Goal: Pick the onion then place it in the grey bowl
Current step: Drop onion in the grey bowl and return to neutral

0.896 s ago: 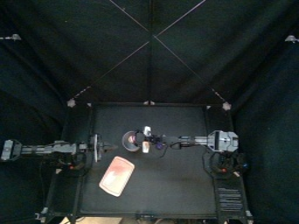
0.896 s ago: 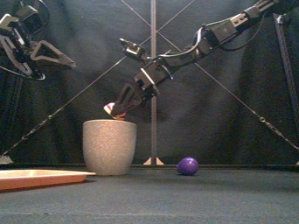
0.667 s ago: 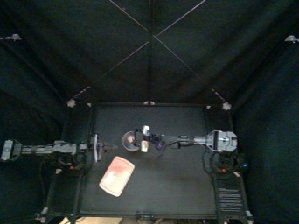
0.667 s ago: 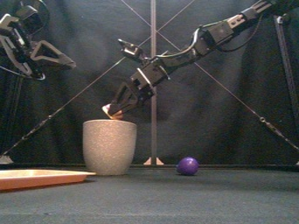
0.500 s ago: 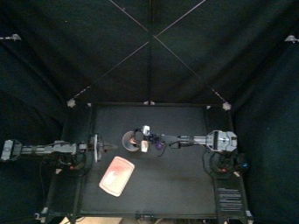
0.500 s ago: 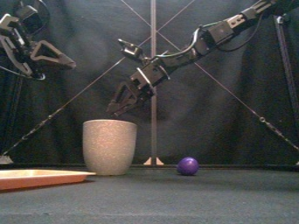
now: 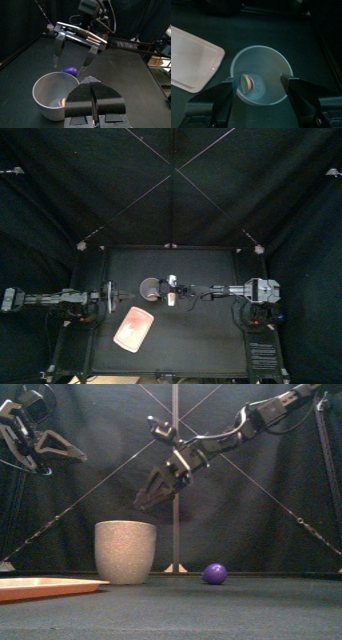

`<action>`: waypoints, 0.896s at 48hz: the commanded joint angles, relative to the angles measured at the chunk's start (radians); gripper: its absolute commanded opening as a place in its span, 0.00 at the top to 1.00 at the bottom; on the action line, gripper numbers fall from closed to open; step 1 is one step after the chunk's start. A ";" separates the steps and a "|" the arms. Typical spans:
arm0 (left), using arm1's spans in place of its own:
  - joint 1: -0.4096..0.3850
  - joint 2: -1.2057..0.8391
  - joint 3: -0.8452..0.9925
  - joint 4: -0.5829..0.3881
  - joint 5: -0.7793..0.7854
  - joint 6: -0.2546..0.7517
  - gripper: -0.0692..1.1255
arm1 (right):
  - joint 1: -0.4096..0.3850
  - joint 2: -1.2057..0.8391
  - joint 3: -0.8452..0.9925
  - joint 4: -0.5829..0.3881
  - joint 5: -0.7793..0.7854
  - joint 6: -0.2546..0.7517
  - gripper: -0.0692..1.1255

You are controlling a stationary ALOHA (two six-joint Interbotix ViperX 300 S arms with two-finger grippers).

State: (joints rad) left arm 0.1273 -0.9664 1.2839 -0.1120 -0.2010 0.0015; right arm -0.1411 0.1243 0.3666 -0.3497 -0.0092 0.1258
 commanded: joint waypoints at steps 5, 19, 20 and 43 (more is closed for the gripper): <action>0.040 0.002 -0.014 0.000 -0.040 -0.002 0.90 | 0.072 -0.176 0.117 0.069 -0.149 0.000 0.11; 0.044 0.002 -0.012 0.002 -0.043 0.000 0.90 | 0.100 -0.344 0.351 0.213 -0.390 0.000 0.11; 0.044 0.002 -0.012 0.002 -0.043 0.002 0.90 | 0.101 -0.353 0.365 0.218 -0.405 -0.002 0.11; 0.058 0.002 -0.009 0.041 -0.055 0.009 0.90 | 0.103 -0.476 0.529 0.227 -0.476 -0.008 0.11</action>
State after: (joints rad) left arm 0.1825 -0.9679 1.2870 -0.0752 -0.2439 0.0092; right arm -0.0368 -0.3145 0.8943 -0.1197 -0.4755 0.1212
